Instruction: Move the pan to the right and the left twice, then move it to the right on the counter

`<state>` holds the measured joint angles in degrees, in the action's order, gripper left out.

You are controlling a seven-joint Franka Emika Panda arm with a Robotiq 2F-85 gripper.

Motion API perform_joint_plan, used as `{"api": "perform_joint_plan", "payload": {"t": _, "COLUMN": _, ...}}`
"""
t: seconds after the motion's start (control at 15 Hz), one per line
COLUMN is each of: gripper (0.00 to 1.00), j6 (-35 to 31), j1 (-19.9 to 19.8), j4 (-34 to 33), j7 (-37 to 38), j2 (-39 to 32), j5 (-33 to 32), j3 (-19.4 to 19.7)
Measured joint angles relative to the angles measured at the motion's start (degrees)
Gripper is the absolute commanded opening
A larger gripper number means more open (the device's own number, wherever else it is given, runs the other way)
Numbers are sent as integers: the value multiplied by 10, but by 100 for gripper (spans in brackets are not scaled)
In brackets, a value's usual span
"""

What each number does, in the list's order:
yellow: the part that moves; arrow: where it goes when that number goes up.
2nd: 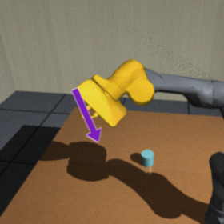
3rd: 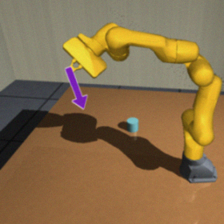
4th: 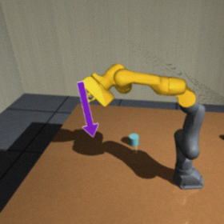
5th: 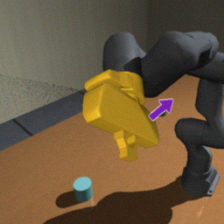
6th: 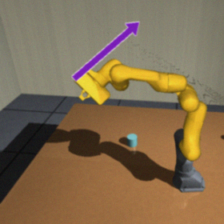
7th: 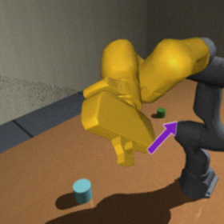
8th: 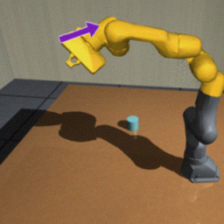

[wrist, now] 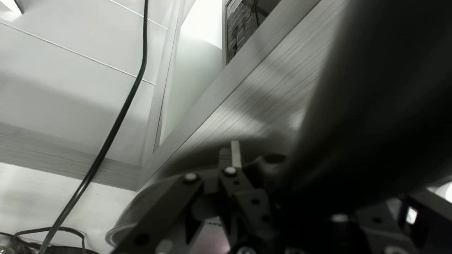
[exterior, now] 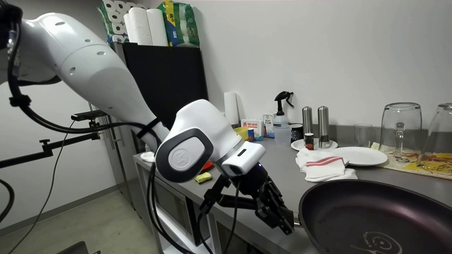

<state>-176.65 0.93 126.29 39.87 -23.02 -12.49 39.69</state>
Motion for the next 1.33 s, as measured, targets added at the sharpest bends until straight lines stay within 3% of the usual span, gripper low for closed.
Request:
{"api": "perform_joint_plan", "payload": {"t": 0.87, "gripper": 22, "j6": 0, "j1": -1, "j4": -26, "j7": 22, "j2": -41, "j5": 0, "j3": 0}}
{"api": "perform_joint_plan", "payload": {"t": 1.33, "gripper": 22, "j6": 0, "j1": 7, "j4": -52, "j7": -15, "j2": -71, "j5": 102, "j3": 0}}
